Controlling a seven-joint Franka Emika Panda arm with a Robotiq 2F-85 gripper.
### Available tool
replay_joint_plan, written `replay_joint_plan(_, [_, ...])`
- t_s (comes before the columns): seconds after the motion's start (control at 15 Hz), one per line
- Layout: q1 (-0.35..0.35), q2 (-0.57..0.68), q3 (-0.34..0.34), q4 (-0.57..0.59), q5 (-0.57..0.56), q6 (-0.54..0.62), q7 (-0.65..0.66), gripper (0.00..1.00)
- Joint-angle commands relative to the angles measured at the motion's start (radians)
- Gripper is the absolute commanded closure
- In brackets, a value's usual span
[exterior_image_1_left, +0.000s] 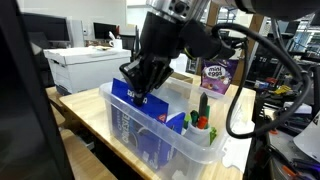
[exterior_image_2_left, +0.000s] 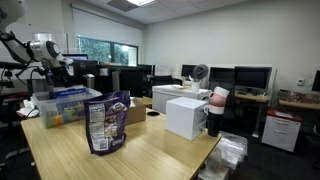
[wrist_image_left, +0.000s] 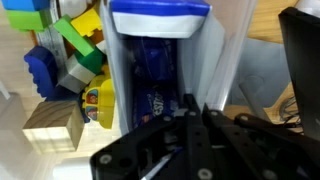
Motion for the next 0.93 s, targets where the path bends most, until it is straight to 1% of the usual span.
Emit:
replay_joint_plan(0.0, [-0.034,-0.015,0.013,-0.059,0.197,0.094,-0.174,0.98])
replay_joint_plan(0.47, [-0.058,-0.018,0.022,-0.1,0.491,0.133,-0.402,0.98])
replay_joint_plan(0.6, [-0.06,-0.02,0.02,-0.103,0.551,0.132,-0.451,0.97])
replay_joint_plan(0.67, [-0.059,-0.023,0.018,-0.103,0.569,0.131,-0.469,0.76])
replay_joint_plan(0.73, [-0.059,-0.025,0.016,-0.102,0.589,0.128,-0.488,0.72])
replay_joint_plan(0.8, [-0.056,-0.028,0.011,-0.099,0.59,0.12,-0.496,0.71])
replay_joint_plan(0.87, [-0.054,-0.03,0.007,-0.1,0.597,0.117,-0.507,0.68])
